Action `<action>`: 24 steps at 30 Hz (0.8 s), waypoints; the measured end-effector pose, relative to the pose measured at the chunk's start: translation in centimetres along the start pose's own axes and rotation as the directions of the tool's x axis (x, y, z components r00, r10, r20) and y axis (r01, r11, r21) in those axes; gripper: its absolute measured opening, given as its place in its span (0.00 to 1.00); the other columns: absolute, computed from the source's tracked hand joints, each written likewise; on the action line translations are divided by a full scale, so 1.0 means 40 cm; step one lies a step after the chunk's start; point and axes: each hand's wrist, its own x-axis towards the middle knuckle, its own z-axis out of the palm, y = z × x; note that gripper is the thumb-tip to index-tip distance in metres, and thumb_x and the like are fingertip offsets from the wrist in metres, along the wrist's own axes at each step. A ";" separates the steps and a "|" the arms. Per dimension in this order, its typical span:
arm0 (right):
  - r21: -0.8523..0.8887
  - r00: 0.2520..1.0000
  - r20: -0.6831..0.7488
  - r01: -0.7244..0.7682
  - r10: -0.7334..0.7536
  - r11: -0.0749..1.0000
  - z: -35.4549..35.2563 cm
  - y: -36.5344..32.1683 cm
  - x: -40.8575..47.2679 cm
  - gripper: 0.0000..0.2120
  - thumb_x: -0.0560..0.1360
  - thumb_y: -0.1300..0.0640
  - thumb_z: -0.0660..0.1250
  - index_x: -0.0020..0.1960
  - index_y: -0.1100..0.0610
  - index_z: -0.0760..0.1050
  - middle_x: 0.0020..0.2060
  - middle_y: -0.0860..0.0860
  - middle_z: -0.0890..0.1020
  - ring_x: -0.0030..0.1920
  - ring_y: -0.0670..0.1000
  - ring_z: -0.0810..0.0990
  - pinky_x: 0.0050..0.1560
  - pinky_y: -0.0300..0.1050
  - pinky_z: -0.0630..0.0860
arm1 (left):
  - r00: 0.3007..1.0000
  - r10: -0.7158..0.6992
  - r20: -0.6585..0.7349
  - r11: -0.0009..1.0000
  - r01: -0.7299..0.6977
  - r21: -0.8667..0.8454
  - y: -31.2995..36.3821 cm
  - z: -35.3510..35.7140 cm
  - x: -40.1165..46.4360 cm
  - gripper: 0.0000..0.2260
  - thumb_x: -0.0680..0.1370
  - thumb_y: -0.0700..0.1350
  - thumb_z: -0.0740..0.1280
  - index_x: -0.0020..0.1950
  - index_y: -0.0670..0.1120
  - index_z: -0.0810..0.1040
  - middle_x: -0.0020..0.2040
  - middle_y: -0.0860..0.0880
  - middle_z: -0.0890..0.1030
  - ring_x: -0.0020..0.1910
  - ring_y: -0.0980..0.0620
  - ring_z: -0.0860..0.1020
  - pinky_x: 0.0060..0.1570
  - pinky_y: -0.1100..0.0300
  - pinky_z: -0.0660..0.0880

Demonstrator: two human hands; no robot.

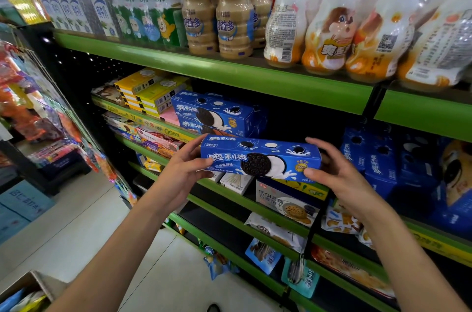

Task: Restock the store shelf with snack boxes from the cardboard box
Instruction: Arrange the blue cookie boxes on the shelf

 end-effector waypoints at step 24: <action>-0.168 0.802 -0.573 0.087 -0.169 0.982 -0.045 -0.034 -0.139 0.26 0.68 0.53 0.78 0.60 0.33 0.73 0.51 0.34 0.83 0.52 0.37 0.82 0.52 0.43 0.77 | 0.858 0.396 0.328 -0.128 -0.302 0.945 0.096 0.066 0.217 0.26 0.72 0.42 0.71 0.70 0.46 0.74 0.61 0.43 0.76 0.60 0.39 0.70 0.60 0.46 0.68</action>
